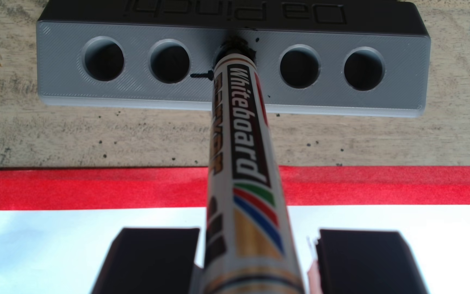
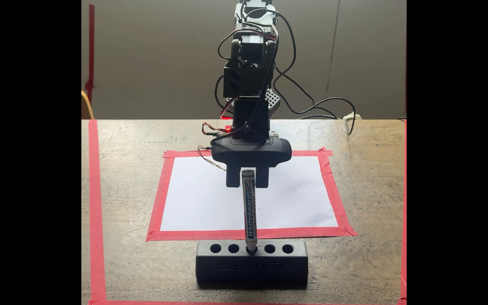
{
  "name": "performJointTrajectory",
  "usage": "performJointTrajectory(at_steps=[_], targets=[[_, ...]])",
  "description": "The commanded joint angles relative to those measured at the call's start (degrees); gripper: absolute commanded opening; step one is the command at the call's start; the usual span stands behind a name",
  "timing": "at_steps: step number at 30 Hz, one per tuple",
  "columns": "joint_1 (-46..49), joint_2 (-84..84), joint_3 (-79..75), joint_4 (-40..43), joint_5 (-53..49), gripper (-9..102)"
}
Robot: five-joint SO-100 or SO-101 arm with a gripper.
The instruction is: Pick up a pen
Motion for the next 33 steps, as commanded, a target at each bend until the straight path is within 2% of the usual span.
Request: performJointTrajectory(at_steps=[1, 16, 22, 33], targets=[[0.1, 4.2, -4.7, -1.0, -0.4, 63], [0.1, 6.4, -5.4, 0.6, -2.1, 63], [0.2, 6.4, -6.4, 0.5, -1.9, 71], [0.2, 6.2, -6.5, 1.0, -1.9, 71]])
